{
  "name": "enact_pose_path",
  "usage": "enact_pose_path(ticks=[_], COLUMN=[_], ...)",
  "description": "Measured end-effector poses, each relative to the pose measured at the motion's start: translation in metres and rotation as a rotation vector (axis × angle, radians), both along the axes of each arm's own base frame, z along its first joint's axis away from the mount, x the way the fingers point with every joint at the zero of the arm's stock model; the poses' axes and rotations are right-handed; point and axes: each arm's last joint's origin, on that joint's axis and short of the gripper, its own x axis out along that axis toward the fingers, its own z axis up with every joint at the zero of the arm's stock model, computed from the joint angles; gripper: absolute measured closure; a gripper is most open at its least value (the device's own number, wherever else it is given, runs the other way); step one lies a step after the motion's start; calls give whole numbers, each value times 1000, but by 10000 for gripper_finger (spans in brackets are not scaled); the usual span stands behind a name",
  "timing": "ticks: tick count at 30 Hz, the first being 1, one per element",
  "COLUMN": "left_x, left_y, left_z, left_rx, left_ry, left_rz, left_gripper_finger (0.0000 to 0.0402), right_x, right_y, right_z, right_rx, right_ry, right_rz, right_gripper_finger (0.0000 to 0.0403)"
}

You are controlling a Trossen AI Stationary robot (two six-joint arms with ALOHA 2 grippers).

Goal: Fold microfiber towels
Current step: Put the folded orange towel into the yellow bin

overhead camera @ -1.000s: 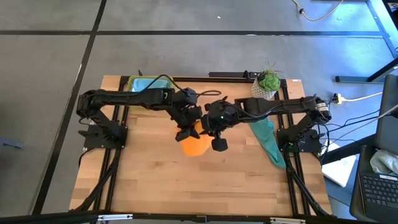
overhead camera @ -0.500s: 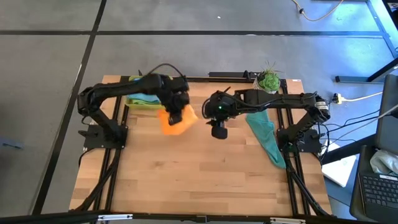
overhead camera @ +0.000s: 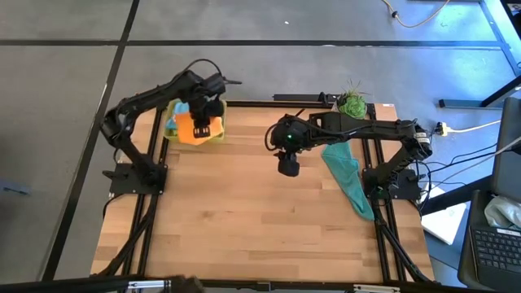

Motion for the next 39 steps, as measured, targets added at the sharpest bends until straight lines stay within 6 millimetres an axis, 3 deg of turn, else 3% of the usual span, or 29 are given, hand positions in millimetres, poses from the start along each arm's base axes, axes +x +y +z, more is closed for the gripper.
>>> enact_pose_path(ticks=[8, 17, 22, 28, 34, 39], left_x=[-9, -2, 5, 7, 5, 0], left_y=[50, 81, 90, 90, 90, 83], left_z=[-40, -75, -76, -76, -75, -54], left_rx=[-34, 72, 166, 140, 175, 228], left_ry=[77, 143, 92, 34, 86, 59], left_rz=[23, -13, -37, -59, -25, 89], left_gripper_finger=[401, 397, 357, 278, 199, 165], right_x=[-2, -8, -10, -10, -10, -10], right_y=[0, 11, 17, 19, 19, 19], right_z=[-1, -5, -6, -6, -6, -6], right_rx=[46, 89, 114, 127, 126, 114], right_ry=[16, 86, 107, 107, 107, 109], right_rz=[-66, -99, -113, -129, -128, -108], right_gripper_finger=[228, 229, 229, 229, 229, 229])
